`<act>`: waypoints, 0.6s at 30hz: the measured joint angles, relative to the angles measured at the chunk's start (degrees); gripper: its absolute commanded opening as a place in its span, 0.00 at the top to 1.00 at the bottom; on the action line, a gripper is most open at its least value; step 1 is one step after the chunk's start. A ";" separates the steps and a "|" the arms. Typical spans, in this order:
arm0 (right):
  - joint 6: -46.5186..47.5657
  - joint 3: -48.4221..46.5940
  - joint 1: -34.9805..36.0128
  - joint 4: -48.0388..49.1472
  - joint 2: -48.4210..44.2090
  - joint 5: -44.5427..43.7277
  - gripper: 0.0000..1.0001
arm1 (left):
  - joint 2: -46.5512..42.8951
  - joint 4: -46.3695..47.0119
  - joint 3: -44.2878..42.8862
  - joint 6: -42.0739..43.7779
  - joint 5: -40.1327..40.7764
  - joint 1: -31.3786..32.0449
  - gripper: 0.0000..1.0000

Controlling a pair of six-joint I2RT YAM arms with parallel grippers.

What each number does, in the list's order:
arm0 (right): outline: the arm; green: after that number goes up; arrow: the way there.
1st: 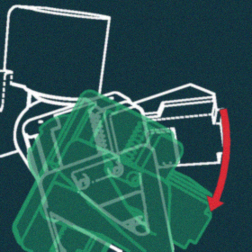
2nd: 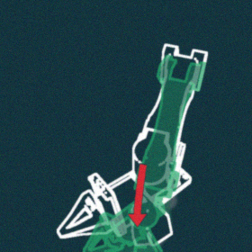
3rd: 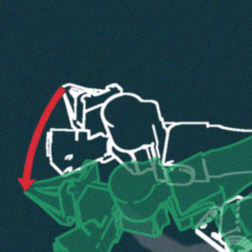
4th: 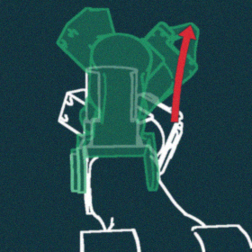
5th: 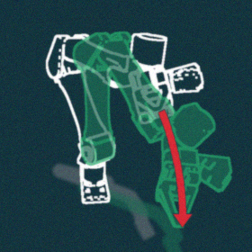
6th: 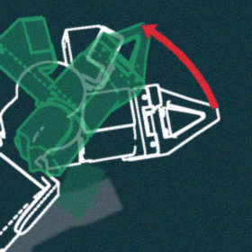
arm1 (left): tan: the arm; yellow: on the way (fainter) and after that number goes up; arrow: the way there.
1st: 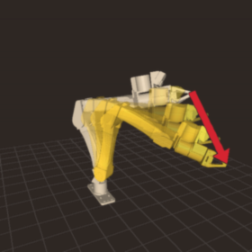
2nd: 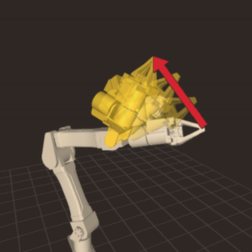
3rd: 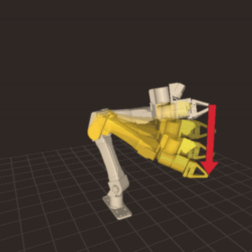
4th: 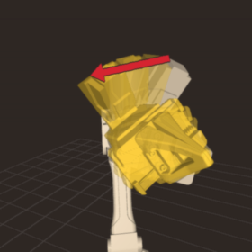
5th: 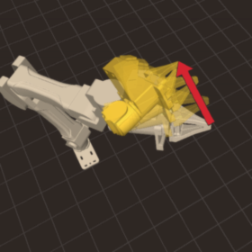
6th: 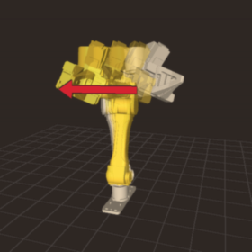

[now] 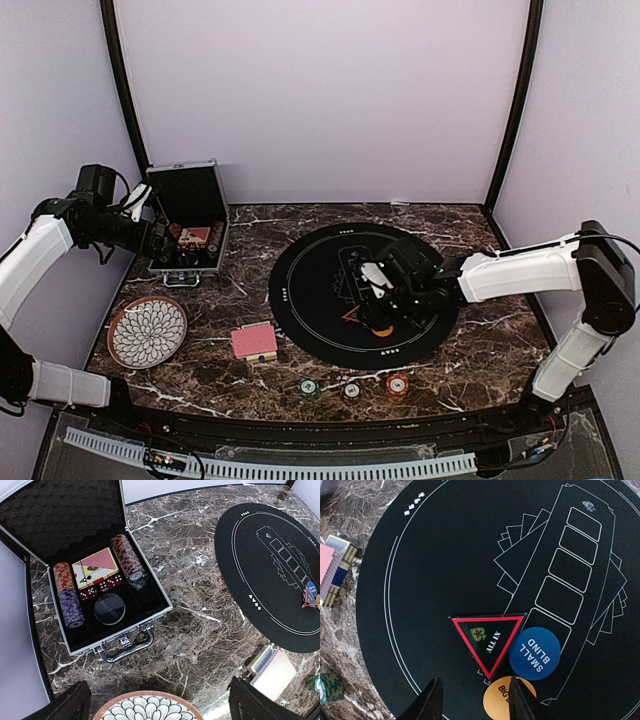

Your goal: Distribute texas hold em gaming equipment

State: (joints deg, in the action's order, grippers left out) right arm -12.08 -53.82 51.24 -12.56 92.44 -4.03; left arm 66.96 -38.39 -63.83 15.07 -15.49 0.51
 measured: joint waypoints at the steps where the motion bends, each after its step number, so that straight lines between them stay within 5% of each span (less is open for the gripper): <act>1: -0.02 0.00 0.15 0.04 0.61 0.07 0.60 | 0.00 -0.11 0.00 0.02 -0.11 0.00 0.01; 18: 0.74 -2.16 0.61 0.83 8.50 1.40 0.71 | 0.00 -0.72 -0.96 0.76 -0.20 0.00 0.01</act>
State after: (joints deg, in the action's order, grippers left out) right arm -11.33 -55.99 51.86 -11.73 100.95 -2.63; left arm 66.96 -39.11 -64.79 15.84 -15.68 0.51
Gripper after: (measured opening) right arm 0.320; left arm 0.988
